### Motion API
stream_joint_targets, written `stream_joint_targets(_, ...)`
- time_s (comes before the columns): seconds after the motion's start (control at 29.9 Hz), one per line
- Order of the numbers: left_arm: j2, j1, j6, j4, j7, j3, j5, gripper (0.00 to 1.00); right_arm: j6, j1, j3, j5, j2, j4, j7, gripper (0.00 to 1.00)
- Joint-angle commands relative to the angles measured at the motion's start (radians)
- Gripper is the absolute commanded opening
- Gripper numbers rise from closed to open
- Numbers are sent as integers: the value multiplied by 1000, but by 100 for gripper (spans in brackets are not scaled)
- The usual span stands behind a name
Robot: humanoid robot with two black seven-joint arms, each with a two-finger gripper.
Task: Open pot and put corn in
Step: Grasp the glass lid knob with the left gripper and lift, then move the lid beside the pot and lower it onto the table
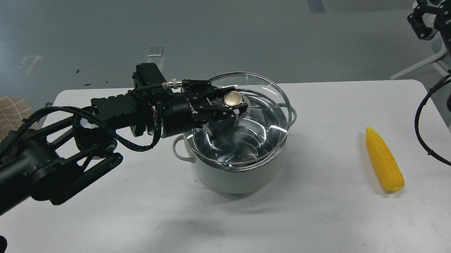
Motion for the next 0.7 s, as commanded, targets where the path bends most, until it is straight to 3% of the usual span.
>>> stream_joint_targets(0.0, 144, 2, 3, -7, -5, -42, -48, 17, 1, 0, 0, 0, -1, 0, 0, 100)
stream_joint_targets(0.17, 338, 51, 11, 10, -22, -66, -176, 17, 1, 2, 0, 0, -1, -2, 0, 100)
stream_joint_targets(0.23, 428, 115, 51, 62, -20, -54, -288, 17, 1, 2, -1, 0, -1, -2, 0, 100)
stream_joint_targets(0.27, 428, 116, 51, 62, -20, -54, -289, 17, 1, 2, -1, 0, -1, -2, 0, 100)
stream_joint_targets(0.4, 467, 259, 196, 172, -20, -45, -304, 17, 1, 0, -1, 0, -1, -3, 0, 100)
stream_joint_targets(0.67, 393, 378, 293, 339, -22, -45, -307, 17, -1, 5, -6, -2, 14, -3, 0, 100)
